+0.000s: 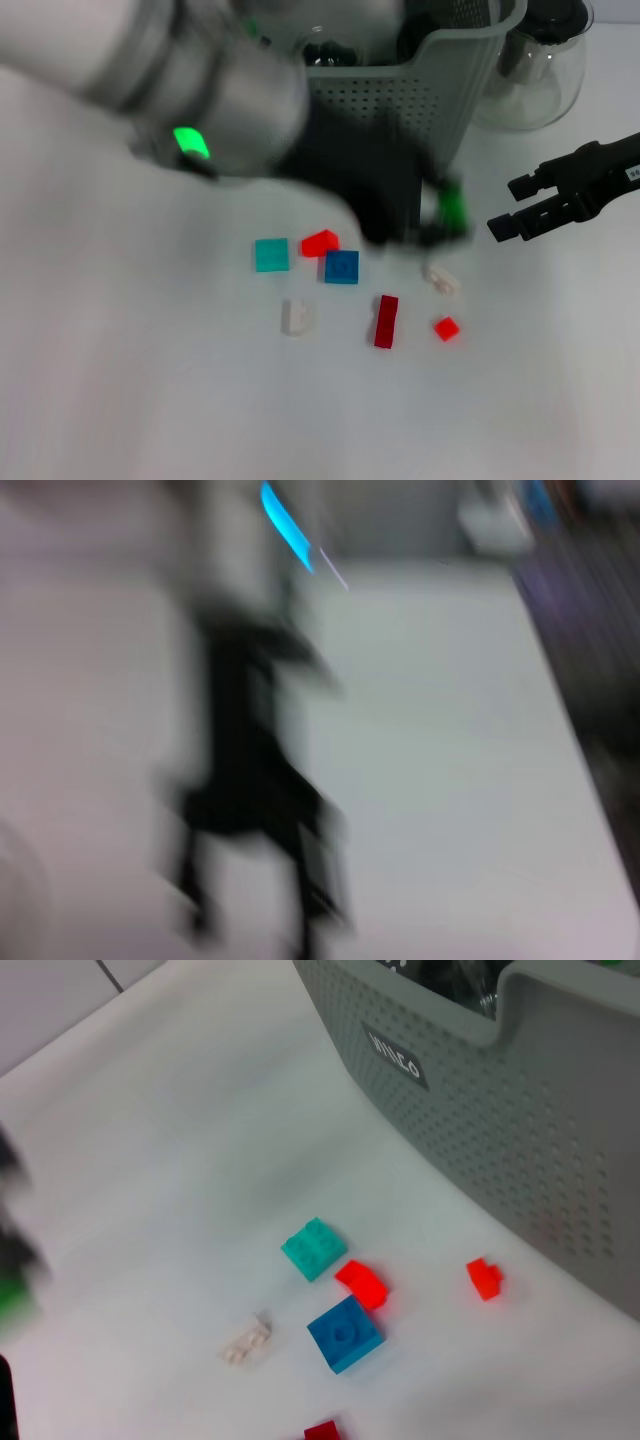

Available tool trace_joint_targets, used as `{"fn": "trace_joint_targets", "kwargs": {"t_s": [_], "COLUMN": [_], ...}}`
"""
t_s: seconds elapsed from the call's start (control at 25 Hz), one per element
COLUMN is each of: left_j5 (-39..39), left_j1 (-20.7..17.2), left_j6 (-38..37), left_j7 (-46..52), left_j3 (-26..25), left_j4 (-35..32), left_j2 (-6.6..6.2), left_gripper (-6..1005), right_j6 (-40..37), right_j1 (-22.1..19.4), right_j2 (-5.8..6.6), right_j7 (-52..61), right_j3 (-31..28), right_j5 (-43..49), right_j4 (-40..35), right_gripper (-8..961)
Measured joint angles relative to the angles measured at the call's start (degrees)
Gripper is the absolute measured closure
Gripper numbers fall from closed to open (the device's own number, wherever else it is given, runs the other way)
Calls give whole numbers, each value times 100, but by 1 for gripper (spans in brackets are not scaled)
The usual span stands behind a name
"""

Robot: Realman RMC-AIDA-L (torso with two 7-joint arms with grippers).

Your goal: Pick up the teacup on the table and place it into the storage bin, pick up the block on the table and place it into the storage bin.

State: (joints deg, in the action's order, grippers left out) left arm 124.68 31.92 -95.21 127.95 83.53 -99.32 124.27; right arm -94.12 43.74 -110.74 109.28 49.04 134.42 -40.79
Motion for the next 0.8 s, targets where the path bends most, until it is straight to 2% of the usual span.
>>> {"fn": "trace_joint_targets", "kwargs": {"t_s": [0.04, 0.12, 0.16, 0.24, 0.32, 0.44, 0.48, 0.6, 0.72, 0.8], "left_j5": [-147, -172, -42, 229, 648, 948, 999, 1042, 1085, 1203], "left_j1": [122, 357, 605, 932, 1407, 1909, 2111, 2440, 2656, 2761], "left_j6": [25, 131, 266, 499, 847, 1278, 1475, 1903, 2307, 2520], "left_j7": [54, 94, 120, 164, 240, 338, 363, 372, 338, 331], "left_j3": [-483, -1090, -1505, -1900, -2327, -2502, -2512, -2508, -2499, -2489], "left_j4": [-95, -131, -43, 262, 868, 2008, 2549, 3536, 4267, 4536], "left_j2": [-11, -21, -27, -65, -191, -515, -661, -886, -1003, -1010], "left_gripper": [594, 593, 593, 592, 591, 590, 590, 589, 588, 587], "right_j6": [-2, 3, 6, 8, 8, 6, 5, -1, -11, -13], "right_j1": [0, 10, 20, 34, 41, 48, 50, 56, 71, 90], "right_j2": [-1, 0, 0, 0, -4, -7, -8, -9, -9, -6], "right_j7": [-4, -4, 0, 16, 18, 18, 17, 19, 20, 21], "right_j3": [1, 1, 1, 1, 8, 19, 24, 40, 43, 45], "right_j5": [-3, -4, -3, 1, 3, 4, 5, 5, 5, 5], "right_j4": [1, 1, 1, 1, 2, 2, 2, 2, 2, 2], "right_gripper": [39, 39, 39, 39, 39, 39, 39, 39, 39, 39]}}
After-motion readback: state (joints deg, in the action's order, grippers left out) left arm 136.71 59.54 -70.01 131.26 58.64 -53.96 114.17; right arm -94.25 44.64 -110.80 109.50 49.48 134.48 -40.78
